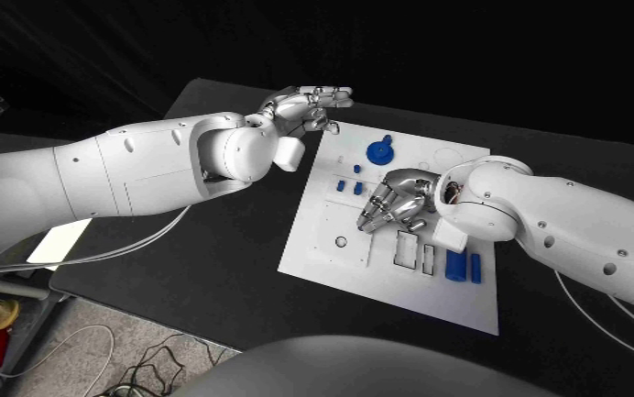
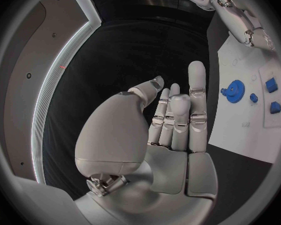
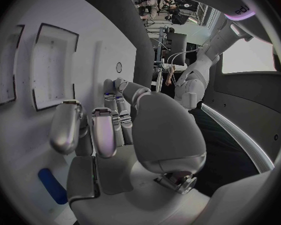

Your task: Assemble the parts on the task board

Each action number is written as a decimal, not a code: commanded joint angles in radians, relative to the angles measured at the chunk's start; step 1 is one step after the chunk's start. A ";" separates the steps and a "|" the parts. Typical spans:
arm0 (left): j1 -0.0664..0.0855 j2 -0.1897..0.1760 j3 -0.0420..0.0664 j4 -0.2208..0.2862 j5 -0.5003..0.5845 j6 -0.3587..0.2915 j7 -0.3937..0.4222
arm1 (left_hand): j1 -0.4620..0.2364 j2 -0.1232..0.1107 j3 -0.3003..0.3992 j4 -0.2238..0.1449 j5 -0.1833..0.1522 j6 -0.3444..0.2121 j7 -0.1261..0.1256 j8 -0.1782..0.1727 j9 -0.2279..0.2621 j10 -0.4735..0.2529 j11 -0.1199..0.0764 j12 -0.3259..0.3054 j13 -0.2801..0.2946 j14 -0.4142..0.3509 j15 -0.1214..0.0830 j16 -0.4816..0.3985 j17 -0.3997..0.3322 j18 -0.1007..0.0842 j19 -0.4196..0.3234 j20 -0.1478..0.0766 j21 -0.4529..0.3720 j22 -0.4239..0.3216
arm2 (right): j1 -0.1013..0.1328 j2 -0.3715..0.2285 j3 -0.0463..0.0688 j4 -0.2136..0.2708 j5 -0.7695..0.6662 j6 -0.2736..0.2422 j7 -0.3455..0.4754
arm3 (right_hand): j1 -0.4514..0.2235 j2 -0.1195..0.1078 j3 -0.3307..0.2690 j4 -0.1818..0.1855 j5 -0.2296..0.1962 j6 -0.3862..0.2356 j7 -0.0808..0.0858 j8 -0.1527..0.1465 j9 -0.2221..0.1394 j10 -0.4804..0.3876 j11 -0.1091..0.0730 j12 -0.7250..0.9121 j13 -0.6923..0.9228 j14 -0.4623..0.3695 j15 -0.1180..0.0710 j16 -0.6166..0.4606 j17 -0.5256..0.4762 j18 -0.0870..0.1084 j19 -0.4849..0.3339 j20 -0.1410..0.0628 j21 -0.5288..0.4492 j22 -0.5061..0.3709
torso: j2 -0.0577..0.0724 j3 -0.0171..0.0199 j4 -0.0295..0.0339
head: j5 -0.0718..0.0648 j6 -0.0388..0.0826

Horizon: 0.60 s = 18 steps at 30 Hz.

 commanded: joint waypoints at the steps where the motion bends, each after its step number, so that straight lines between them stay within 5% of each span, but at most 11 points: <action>1: 0.001 0.002 0.001 0.003 -0.003 0.008 0.004 | 0.007 0.001 -0.002 -0.006 0.000 -0.007 0.002 0.007 -0.001 -0.006 -0.001 0.006 -0.002 -0.004 0.000 0.000 -0.001 0.008 -0.006 0.002 -0.007 -0.002 | 0.000 0.003 -0.001 -0.002 -0.021 0.013 -0.001 | -0.008 0.003 -0.008 0.001 0.006 -0.006 -0.001 0.003 0.001 0.001 -0.005 0.003 0.001 0.046 0.000 -0.007 -0.001 0.015 -0.007 0.001 -0.003 -0.001 | 0.000 0.0001 -0.0004 | 0.000 0.000; 18: 0.001 0.001 0.001 0.004 -0.003 0.011 0.003 | 0.006 0.001 -0.003 -0.006 0.000 -0.008 0.002 0.008 -0.001 -0.008 -0.001 0.008 -0.001 -0.004 0.000 0.001 -0.001 0.008 -0.006 0.003 -0.007 -0.002 | 0.000 0.018 -0.004 -0.012 -0.047 -0.010 -0.003 | -0.008 0.003 -0.008 0.001 0.006 -0.007 -0.001 0.003 0.001 0.001 -0.005 0.003 0.001 0.046 0.000 -0.007 -0.001 0.015 -0.007 0.001 -0.004 -0.001 | -0.001 -0.0005 0.0004 | 0.003 0.000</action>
